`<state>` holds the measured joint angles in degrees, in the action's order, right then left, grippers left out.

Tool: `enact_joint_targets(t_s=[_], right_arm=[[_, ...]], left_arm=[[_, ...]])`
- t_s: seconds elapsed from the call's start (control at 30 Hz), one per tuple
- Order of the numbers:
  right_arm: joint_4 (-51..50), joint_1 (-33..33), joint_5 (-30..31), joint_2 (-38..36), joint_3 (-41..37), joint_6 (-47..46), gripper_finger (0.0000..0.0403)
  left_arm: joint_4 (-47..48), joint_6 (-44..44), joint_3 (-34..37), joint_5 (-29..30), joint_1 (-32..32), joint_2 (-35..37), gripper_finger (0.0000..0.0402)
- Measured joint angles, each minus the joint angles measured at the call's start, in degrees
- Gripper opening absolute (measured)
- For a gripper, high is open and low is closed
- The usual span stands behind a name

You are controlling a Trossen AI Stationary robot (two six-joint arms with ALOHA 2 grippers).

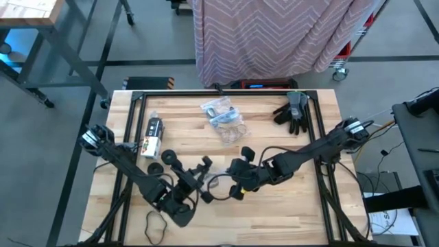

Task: Sort rubber bands
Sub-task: Put the black rubberband into the transparent zip bag

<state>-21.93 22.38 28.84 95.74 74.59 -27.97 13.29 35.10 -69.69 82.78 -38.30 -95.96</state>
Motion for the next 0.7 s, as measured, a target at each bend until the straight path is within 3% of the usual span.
enact_joint_targets(t_s=[0.13,0.37,0.7], right_arm=[[-0.07,-0.76,3.9,-0.13,-0.02,-0.45,0.0],[-0.02,-3.35,4.29,-0.04,-0.02,-0.56,0.0],[0.39,-4.49,4.98,-0.06,-0.02,0.84,0.0]], left_arm=[[-0.01,0.03,0.0,1.55,2.72,0.0,0.0],[-0.03,0.98,0.0,1.09,7.25,0.0,0.0],[1.11,3.55,-0.02,0.24,7.78,0.0,0.0002]])
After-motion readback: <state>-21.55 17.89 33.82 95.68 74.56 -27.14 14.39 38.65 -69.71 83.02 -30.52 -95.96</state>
